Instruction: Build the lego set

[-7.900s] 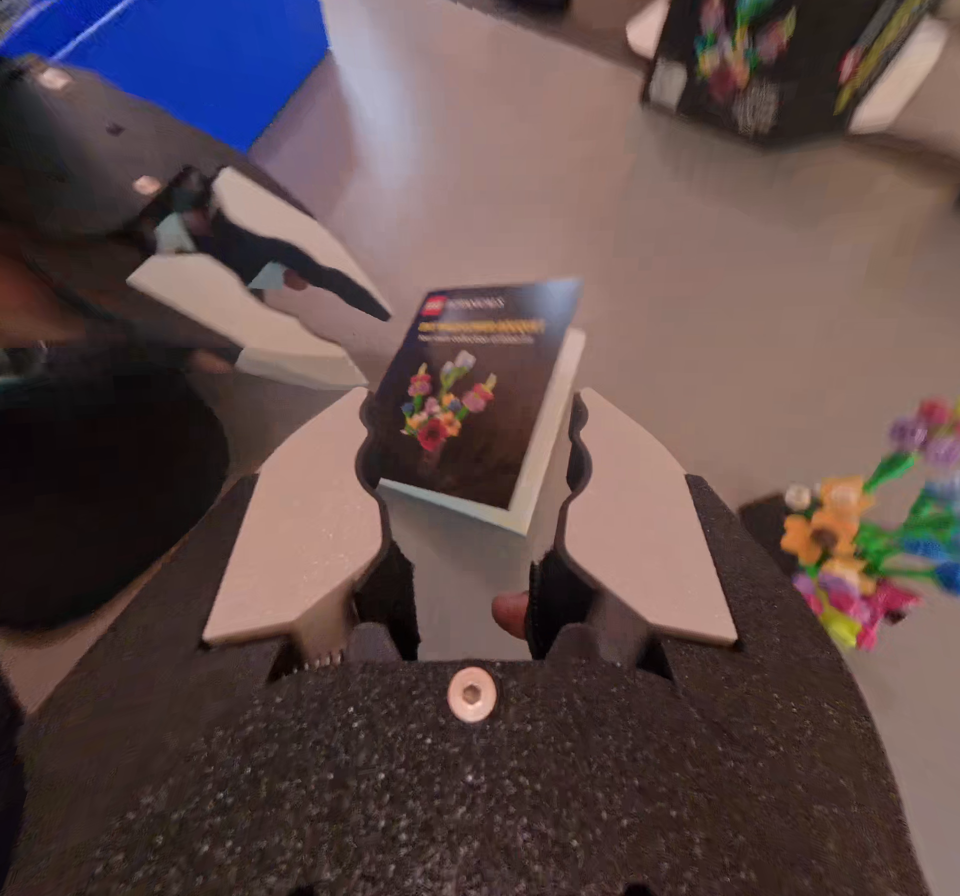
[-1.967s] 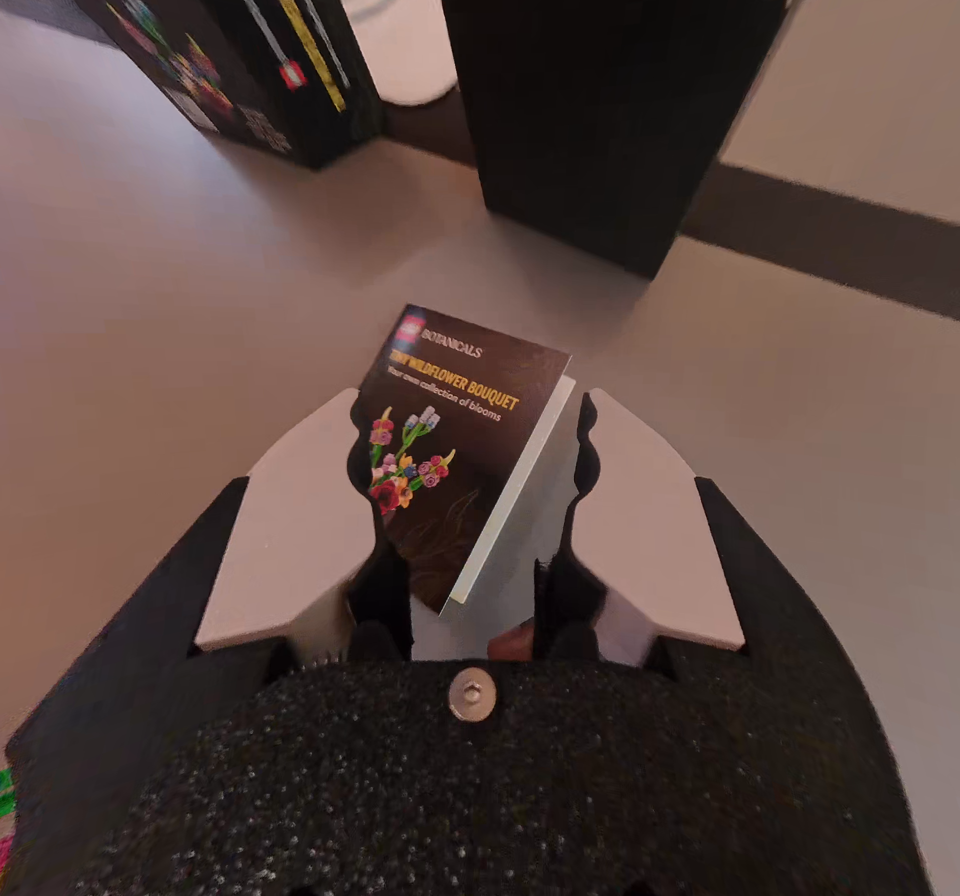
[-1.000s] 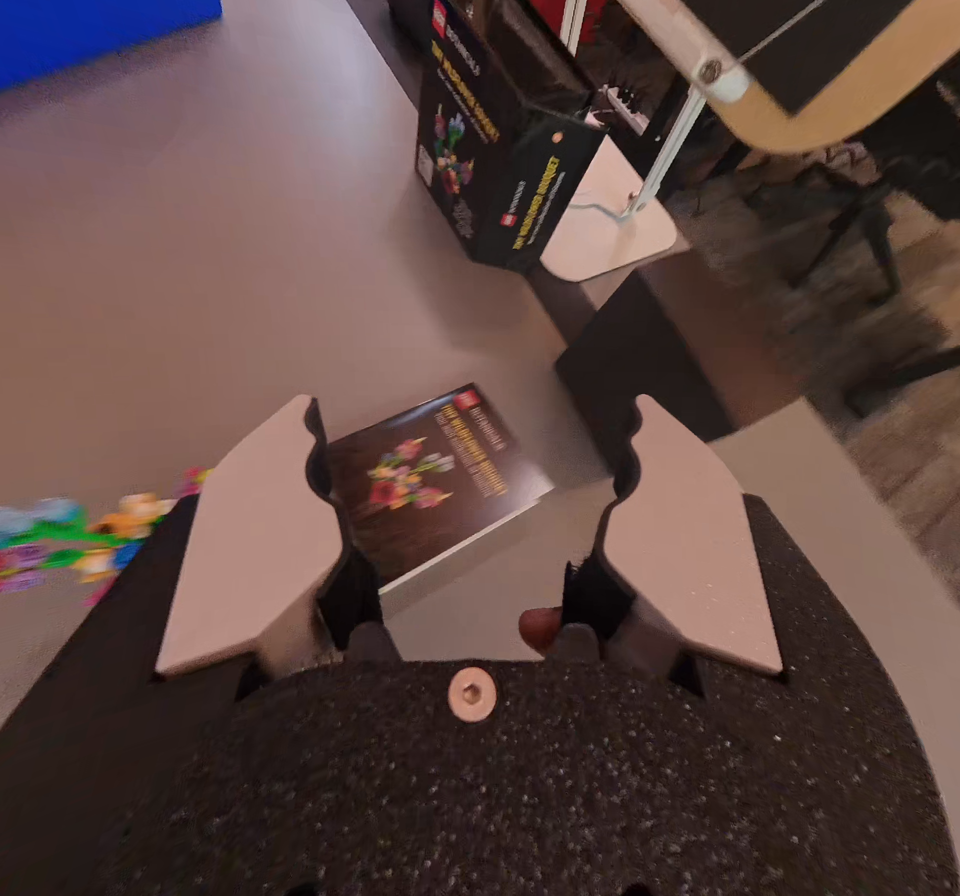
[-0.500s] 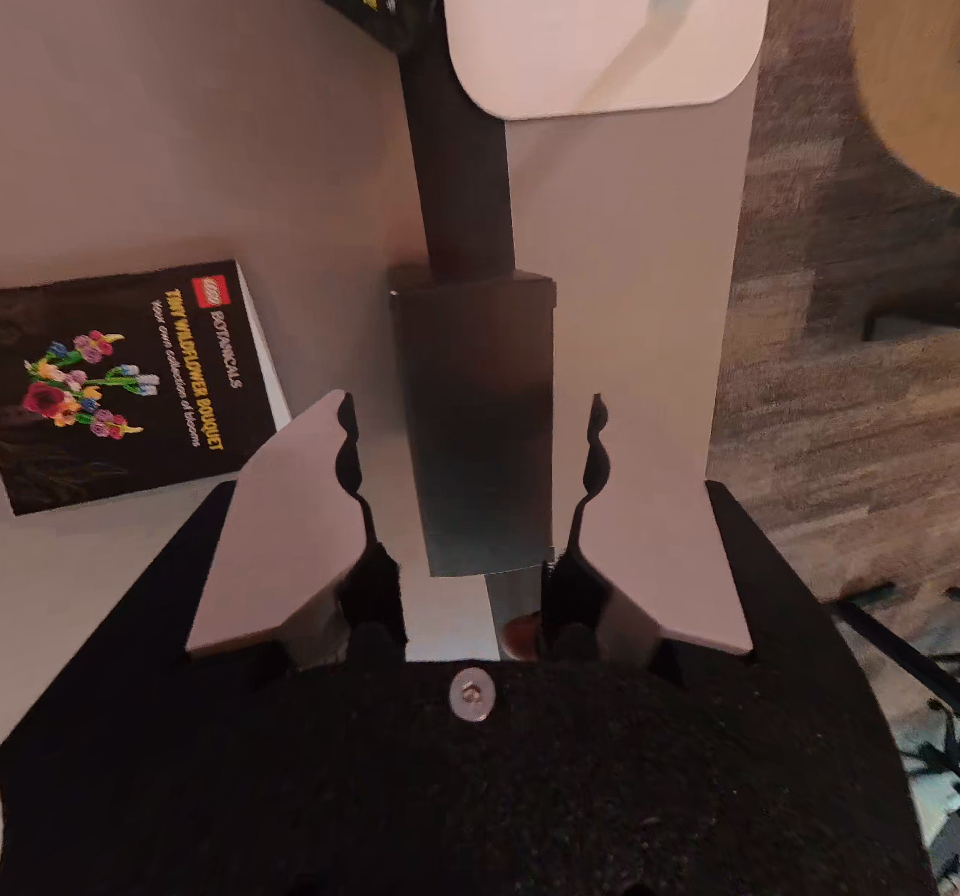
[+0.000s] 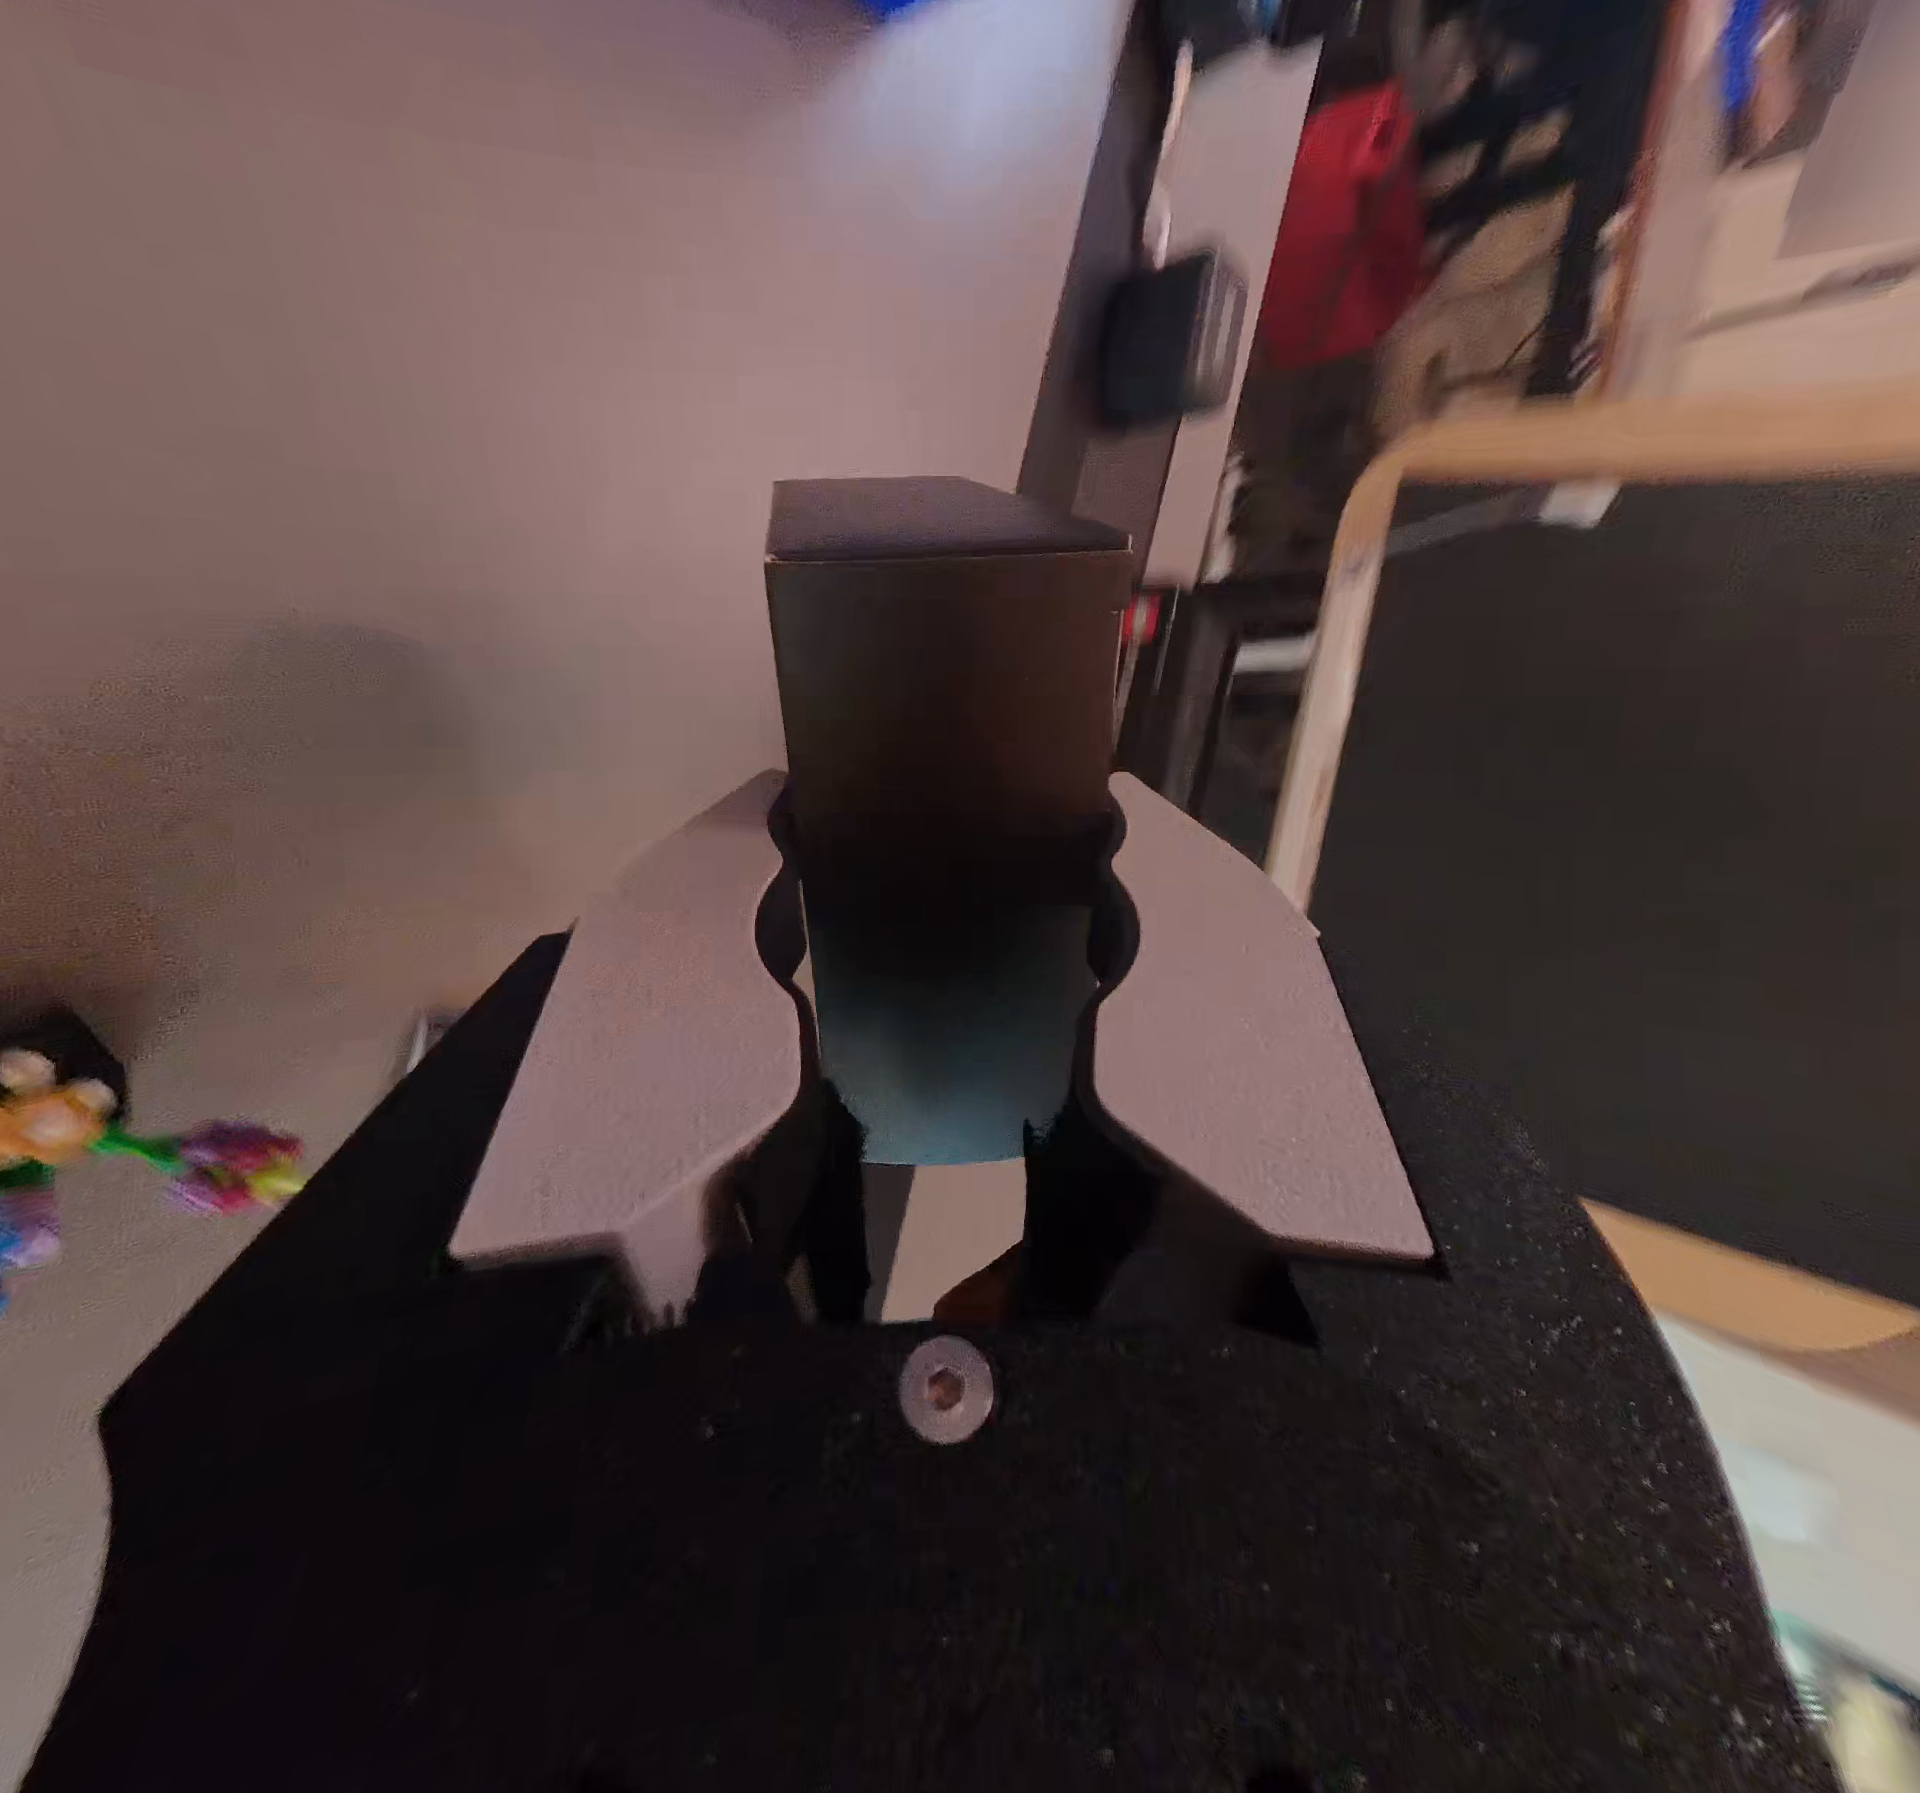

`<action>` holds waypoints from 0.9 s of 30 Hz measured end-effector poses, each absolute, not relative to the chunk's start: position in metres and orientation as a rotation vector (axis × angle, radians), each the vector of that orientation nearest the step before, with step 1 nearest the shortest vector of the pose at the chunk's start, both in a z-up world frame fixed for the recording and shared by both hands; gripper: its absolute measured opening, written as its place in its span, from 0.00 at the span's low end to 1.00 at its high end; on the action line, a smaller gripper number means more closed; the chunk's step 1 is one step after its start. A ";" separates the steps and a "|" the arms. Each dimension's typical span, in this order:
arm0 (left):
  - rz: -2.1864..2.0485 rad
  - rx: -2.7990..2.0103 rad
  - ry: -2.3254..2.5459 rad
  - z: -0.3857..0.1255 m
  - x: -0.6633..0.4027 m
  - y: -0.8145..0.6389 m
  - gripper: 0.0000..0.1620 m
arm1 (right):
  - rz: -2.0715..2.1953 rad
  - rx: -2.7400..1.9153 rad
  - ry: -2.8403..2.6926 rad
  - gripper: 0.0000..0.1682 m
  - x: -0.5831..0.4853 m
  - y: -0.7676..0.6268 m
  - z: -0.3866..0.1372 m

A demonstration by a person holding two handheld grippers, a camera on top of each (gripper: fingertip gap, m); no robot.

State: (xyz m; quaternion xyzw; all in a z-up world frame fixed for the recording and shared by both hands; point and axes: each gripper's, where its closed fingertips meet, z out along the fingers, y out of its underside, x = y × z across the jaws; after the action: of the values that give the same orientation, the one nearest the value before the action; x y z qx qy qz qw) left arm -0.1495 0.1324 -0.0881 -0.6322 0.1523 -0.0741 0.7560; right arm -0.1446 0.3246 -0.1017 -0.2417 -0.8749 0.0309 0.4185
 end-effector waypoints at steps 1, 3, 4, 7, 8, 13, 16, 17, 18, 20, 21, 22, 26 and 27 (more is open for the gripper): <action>-0.130 -1.393 0.366 -0.092 -0.142 0.140 0.63 | 0.055 -0.515 -2.172 0.31 -0.142 0.293 -0.100; -0.027 -1.413 0.430 -0.101 -0.134 0.154 0.63 | 0.009 -0.368 -2.124 0.31 -0.134 0.240 -0.101; 0.045 -1.417 0.465 -0.105 -0.131 0.159 0.63 | -0.007 -0.315 -2.102 0.31 -0.130 0.218 -0.103; 0.258 -1.425 0.613 -0.119 -0.122 0.164 0.58 | -0.017 -0.215 -2.027 0.31 -0.117 0.172 -0.104; 0.313 -1.419 0.668 -0.123 -0.117 0.163 0.54 | -0.014 -0.194 -2.011 0.31 -0.113 0.163 -0.104; 0.569 -1.366 0.854 -0.131 -0.111 0.155 0.39 | 0.022 -0.126 -1.979 0.32 -0.099 0.138 -0.113; 0.622 -1.355 0.894 -0.132 -0.112 0.151 0.38 | 0.082 -0.137 -1.919 0.33 -0.097 0.134 -0.113; 0.663 -1.359 0.901 -0.132 -0.116 0.151 0.38 | 0.110 -0.146 -1.891 0.33 -0.095 0.133 -0.110; 0.717 -1.372 0.910 -0.132 -0.122 0.152 0.38 | 0.148 -0.161 -1.864 0.33 -0.093 0.132 -0.107; 0.824 -1.388 0.949 -0.132 -0.135 0.153 0.38 | 0.225 -0.180 -1.832 0.33 -0.088 0.127 -0.104; 0.858 -1.378 0.975 -0.131 -0.137 0.153 0.38 | 0.221 -0.180 -1.821 0.32 -0.087 0.127 -0.104; 0.879 -1.364 1.002 -0.130 -0.138 0.153 0.38 | 0.182 -0.175 -1.806 0.32 -0.088 0.130 -0.104; 0.953 -1.347 1.061 -0.125 -0.143 0.157 0.38 | 0.119 -0.153 -1.798 0.29 -0.091 0.135 -0.108; 0.967 -1.343 1.071 -0.124 -0.143 0.158 0.38 | 0.116 -0.149 -1.784 0.27 -0.091 0.136 -0.107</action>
State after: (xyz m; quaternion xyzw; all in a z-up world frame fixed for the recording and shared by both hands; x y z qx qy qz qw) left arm -0.1434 0.1582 -0.1241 -0.5680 0.4529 0.4090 0.5522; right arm -0.0911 0.1359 -0.1070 -0.0651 -0.7772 0.0507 0.6238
